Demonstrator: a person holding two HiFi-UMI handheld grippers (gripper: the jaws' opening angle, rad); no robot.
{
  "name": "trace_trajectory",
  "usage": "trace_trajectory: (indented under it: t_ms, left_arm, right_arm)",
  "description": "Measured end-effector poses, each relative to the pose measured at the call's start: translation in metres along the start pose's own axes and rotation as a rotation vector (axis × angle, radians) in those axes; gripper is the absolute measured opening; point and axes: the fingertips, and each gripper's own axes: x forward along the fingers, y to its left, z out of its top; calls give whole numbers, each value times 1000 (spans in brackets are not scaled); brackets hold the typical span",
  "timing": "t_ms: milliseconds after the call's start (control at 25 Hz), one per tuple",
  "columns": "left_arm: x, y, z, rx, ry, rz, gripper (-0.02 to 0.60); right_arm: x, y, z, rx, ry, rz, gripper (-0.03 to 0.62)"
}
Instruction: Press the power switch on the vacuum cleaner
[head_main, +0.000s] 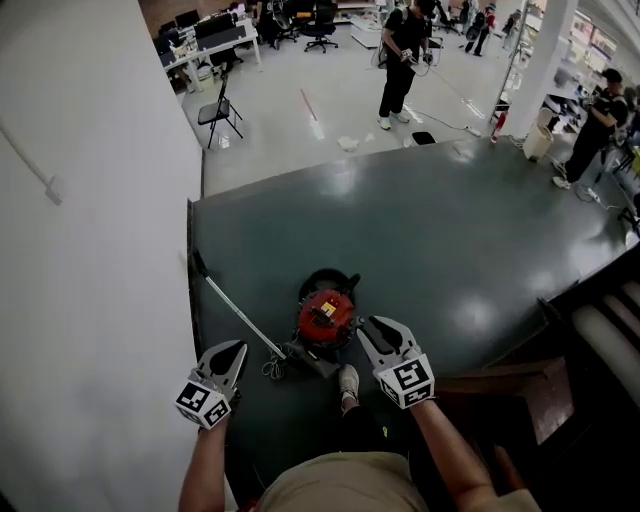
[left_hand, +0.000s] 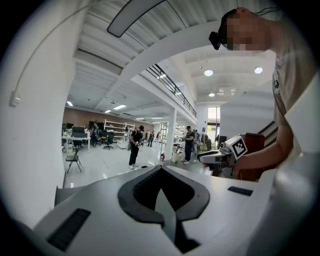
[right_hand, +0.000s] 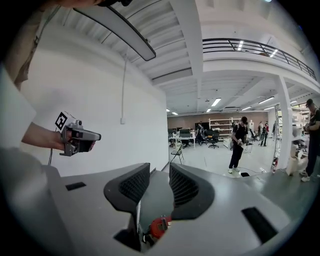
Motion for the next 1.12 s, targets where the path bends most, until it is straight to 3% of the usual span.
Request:
trace_trajectory:
  t_ms: [280, 560, 840, 1120]
  left_arm:
    - [98, 68, 12, 45, 52, -1, 3]
    - [180, 126, -2, 6, 76, 23, 3]
    - [239, 151, -48, -51, 115, 19, 3]
    - [278, 181, -112, -120, 169, 81, 3]
  right_arm:
    - [92, -82, -5, 59, 28, -3, 110]
    - [173, -140, -40, 78, 74, 12, 110]
    - [231, -172, -101, 73, 157, 40, 111]
    - [278, -188, -187, 59, 277, 74, 130]
